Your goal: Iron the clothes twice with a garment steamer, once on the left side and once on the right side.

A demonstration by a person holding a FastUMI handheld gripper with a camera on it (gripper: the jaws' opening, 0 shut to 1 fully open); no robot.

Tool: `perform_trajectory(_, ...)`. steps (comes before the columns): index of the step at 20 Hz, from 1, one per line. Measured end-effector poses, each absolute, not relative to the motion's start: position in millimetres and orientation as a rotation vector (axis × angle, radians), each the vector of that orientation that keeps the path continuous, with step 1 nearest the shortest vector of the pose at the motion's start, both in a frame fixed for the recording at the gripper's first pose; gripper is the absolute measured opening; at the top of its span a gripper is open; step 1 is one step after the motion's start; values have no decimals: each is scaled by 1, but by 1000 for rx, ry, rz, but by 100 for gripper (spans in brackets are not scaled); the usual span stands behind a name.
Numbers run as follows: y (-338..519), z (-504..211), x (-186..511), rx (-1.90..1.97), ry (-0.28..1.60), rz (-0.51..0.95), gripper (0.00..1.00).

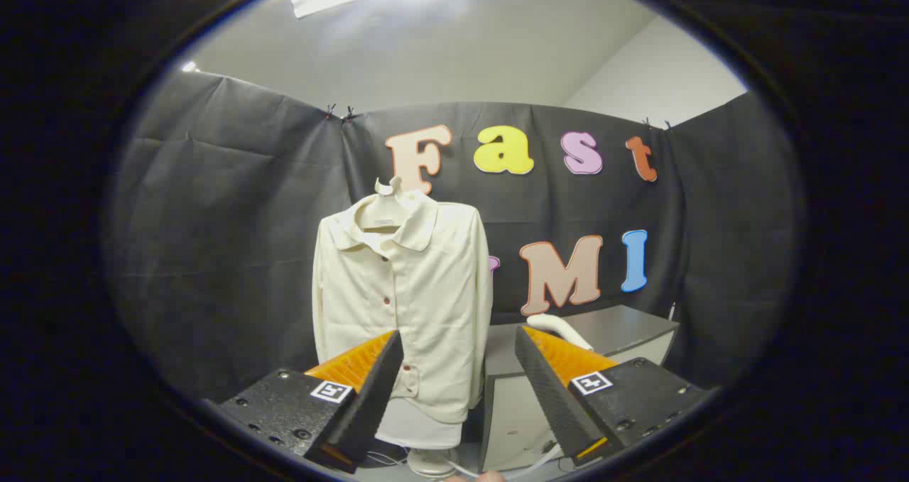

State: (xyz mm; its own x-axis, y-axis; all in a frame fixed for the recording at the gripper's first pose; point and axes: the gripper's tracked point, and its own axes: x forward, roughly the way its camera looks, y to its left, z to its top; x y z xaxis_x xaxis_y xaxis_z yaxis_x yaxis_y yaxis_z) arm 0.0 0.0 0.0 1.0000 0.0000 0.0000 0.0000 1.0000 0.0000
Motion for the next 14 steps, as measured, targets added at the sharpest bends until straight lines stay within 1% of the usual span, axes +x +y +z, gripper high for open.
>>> perform_trajectory(14, -6, 9, 9, -9, -2, 6, 96)
